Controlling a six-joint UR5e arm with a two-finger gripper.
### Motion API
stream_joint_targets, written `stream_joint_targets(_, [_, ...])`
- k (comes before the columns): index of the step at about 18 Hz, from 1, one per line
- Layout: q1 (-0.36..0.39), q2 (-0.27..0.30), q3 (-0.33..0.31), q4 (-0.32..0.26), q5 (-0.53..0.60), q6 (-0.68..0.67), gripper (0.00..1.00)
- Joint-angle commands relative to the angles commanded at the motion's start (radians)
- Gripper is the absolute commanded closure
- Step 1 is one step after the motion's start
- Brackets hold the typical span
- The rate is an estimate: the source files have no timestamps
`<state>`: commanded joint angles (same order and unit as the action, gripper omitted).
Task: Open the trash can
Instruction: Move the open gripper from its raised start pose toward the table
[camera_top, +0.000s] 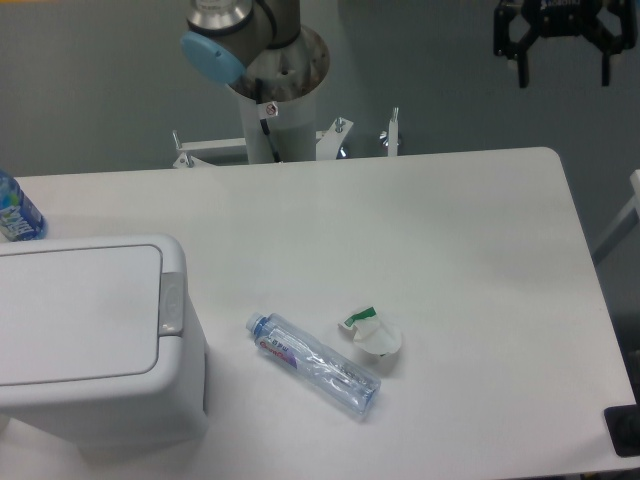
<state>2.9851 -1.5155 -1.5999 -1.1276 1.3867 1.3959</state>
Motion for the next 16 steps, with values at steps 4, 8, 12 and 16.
stream_joint_targets(4, [0.000,-0.008,-0.009,0.031,0.000,-0.003,0.00])
stream_joint_targets(8, [-0.002,-0.009,-0.011,0.029,-0.012,-0.066,0.00])
stream_joint_targets(12, [-0.086,-0.006,-0.011,0.031,-0.034,-0.305,0.00])
stream_joint_targets(16, [-0.210,-0.017,-0.002,0.043,-0.032,-0.463,0.00])
